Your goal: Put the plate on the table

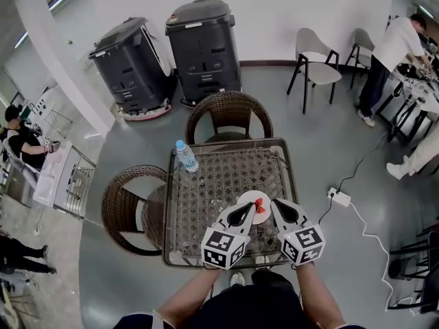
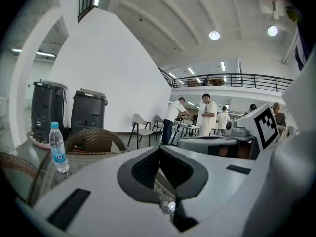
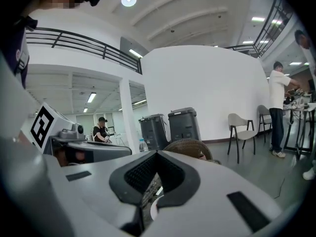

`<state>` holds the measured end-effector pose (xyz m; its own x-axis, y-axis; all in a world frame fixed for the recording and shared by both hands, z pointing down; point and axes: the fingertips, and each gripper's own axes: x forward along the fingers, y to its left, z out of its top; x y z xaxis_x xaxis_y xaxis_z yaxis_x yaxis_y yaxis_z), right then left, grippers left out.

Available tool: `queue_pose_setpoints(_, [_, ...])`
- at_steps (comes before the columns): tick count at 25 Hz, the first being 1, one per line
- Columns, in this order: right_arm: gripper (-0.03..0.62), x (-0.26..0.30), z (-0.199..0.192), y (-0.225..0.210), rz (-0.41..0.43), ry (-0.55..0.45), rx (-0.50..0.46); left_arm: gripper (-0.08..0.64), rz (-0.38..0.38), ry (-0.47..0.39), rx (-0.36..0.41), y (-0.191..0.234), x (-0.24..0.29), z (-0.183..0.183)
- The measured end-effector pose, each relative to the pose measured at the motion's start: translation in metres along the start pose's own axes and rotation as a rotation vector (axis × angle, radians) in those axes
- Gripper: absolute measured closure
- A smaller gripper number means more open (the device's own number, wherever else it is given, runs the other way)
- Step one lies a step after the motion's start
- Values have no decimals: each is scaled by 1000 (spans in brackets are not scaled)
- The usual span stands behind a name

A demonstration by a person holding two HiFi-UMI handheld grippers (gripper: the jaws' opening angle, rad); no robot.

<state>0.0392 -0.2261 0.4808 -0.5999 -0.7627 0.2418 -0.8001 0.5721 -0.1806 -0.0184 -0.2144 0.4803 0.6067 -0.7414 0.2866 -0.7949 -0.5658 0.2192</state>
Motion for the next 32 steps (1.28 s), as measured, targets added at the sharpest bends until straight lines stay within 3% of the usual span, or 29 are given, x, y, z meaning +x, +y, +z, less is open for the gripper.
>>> queue_pose_setpoints(8, [589,-6,14,8,18,-42,-29,552,-11,-28,41,-11,-5,14])
queue_pose_setpoints(32, [588,-11,24,10,34,-64,-34,552,-8,-31,47,-16,-8,19])
